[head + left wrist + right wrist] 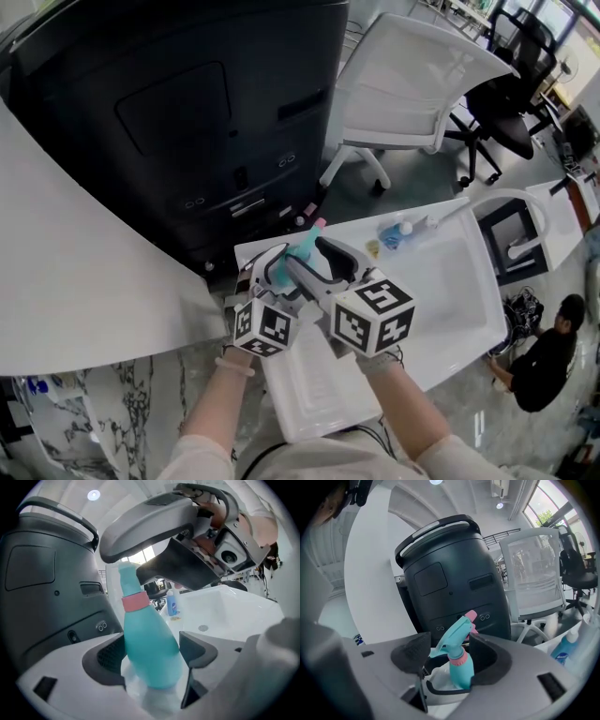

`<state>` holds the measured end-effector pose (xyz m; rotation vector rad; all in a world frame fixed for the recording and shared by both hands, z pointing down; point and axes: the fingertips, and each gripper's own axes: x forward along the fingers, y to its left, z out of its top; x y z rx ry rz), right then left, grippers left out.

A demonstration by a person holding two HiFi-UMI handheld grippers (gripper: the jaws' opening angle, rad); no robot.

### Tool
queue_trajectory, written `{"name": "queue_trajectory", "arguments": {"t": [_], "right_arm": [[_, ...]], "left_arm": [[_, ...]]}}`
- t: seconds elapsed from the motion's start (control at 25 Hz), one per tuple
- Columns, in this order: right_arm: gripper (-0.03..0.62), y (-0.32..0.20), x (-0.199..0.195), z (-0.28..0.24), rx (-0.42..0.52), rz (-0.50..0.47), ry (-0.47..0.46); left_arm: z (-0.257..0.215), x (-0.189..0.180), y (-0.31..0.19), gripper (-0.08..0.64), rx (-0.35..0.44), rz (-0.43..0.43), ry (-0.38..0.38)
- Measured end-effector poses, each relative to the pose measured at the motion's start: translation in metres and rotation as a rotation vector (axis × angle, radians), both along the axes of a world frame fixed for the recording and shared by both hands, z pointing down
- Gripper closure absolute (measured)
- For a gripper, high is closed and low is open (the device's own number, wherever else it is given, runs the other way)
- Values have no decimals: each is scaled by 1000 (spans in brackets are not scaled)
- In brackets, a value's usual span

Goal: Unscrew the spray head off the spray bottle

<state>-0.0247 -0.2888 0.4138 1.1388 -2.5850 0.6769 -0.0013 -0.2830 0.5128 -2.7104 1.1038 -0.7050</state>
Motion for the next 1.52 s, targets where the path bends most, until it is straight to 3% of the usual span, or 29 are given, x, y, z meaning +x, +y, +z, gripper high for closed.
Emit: {"name": "queue_trajectory", "arguments": {"t": [0.2,0.52,0.84,0.96,1.28,1.52], "right_arm": [[367,-3,2,6,-10,-3,57],[403,7,7,5,27,-99,148],[419,9,25,5,72,-120,276],[456,11,28,10,82,-136,323],[469,3,39,15,79,-109,296],[523,-11,42,18,90,-55,272]], "left_arm": [[0,4,0,200,-13,-12,4],[-1,3,1,216,-47,4,21],[-3,1,2,227,-65,8,71],[-3,1,2,229,-67,18,97],[0,-3,1,233,-106,31,159],[0,-3,2,233,-113,33,158]]}}
